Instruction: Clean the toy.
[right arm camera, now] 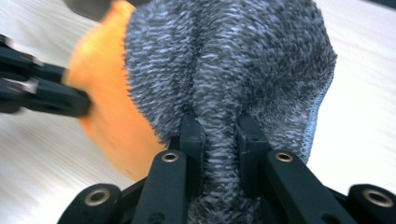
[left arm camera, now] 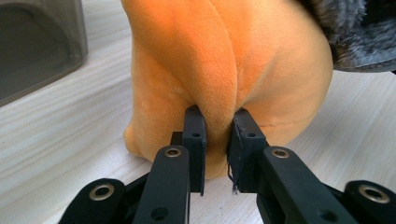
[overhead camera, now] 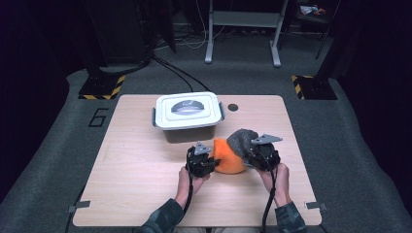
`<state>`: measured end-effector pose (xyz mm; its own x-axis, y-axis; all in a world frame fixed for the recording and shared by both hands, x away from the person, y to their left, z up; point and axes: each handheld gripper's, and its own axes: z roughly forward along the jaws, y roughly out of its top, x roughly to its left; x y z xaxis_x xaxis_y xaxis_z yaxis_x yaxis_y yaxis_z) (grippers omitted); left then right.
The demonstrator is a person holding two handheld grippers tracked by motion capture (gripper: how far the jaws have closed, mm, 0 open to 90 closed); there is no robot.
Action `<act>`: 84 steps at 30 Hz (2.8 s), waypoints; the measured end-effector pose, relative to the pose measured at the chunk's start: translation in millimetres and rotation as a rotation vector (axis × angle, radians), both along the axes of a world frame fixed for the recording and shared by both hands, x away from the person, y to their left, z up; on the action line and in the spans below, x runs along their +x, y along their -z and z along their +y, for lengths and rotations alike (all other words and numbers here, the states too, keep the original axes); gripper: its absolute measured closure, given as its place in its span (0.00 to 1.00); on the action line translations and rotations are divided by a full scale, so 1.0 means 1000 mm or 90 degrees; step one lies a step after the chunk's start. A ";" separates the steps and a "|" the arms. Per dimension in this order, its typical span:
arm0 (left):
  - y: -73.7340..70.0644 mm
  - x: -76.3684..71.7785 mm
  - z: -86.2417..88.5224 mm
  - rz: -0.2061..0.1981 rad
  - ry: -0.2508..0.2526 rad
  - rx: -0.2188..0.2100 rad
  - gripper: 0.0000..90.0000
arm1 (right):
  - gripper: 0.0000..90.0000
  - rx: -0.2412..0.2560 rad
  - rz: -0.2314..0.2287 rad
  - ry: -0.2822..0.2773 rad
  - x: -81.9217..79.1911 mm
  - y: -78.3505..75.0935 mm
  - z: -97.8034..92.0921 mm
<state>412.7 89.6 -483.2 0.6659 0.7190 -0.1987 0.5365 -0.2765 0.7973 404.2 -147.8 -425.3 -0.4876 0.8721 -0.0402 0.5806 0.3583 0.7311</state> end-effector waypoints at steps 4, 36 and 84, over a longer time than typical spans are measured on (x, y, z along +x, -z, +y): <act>0.000 0.000 0.000 -0.001 0.000 0.000 0.87 | 0.85 0.004 0.020 0.026 0.002 0.012 -0.012; 0.001 0.000 0.000 -0.004 -0.007 -0.004 0.87 | 0.84 0.039 -0.023 0.028 -0.011 -0.016 -0.029; 0.002 -0.004 -0.011 -0.045 0.007 0.072 0.88 | 0.84 0.019 -0.011 0.003 0.002 0.002 0.000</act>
